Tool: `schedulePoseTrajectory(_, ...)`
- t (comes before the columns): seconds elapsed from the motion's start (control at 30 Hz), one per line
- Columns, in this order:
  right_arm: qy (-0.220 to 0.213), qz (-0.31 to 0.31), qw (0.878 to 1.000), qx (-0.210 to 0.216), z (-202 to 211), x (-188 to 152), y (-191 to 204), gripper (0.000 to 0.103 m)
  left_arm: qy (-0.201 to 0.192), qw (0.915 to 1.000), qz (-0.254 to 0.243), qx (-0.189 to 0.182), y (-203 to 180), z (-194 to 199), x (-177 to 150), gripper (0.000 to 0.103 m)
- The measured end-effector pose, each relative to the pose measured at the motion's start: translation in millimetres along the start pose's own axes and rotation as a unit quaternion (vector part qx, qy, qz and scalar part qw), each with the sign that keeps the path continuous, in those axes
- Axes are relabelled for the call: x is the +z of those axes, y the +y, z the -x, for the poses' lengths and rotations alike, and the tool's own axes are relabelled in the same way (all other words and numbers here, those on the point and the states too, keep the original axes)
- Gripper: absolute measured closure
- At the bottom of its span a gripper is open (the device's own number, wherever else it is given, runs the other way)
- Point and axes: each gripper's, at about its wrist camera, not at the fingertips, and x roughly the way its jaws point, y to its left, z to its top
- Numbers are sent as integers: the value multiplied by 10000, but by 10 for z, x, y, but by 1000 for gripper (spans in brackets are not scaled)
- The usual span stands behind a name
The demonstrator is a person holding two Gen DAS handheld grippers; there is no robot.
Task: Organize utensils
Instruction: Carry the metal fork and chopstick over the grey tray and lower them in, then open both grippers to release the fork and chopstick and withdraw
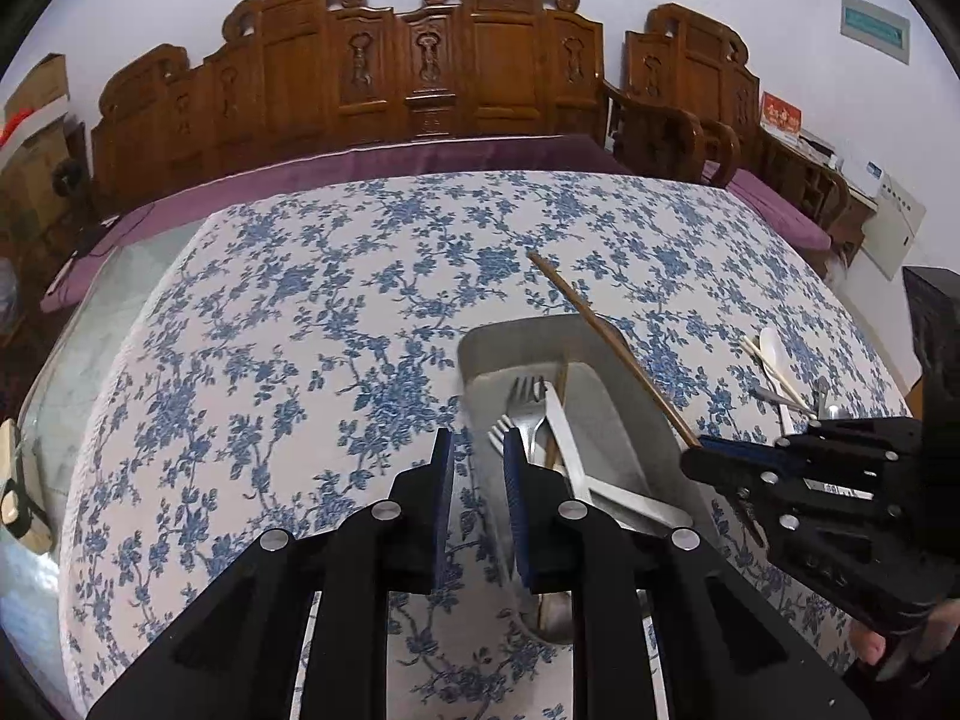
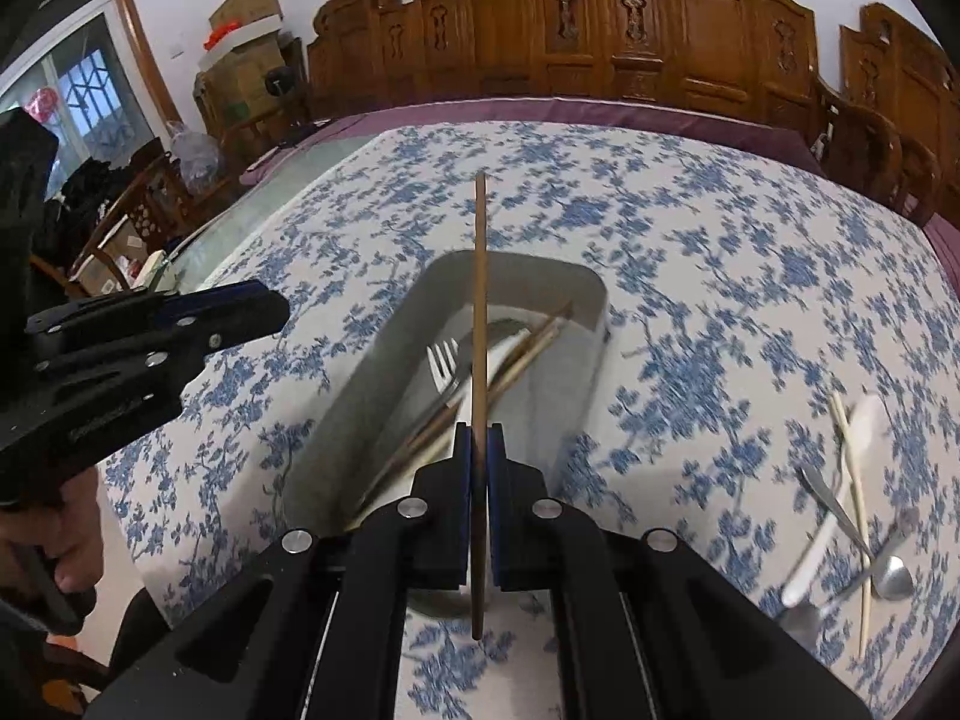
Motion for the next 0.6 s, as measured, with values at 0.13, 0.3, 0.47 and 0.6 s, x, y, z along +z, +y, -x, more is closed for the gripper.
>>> schedulePoseTrajectory(0.13, 92, 45, 9999, 37, -135, 6, 50, 97, 1, 10000, 5, 13, 54, 47, -34, 87)
schedulePoseTrajectory(0.3, 291, 96, 9995, 21, -309, -69, 100, 97, 18, 10000, -38, 46, 93, 70, -71, 87)
schedulePoseTrajectory(0.47, 422, 13, 9991, 46, -416, -104, 77, 94, -7, 10000, -20, 60, 113, 109, -64, 87)
schedulePoseTrajectory(0.6, 309, -26, 9988, 390, -361, -111, 71, 92, -31, 10000, -51, 77, 102, 136, -50, 87)
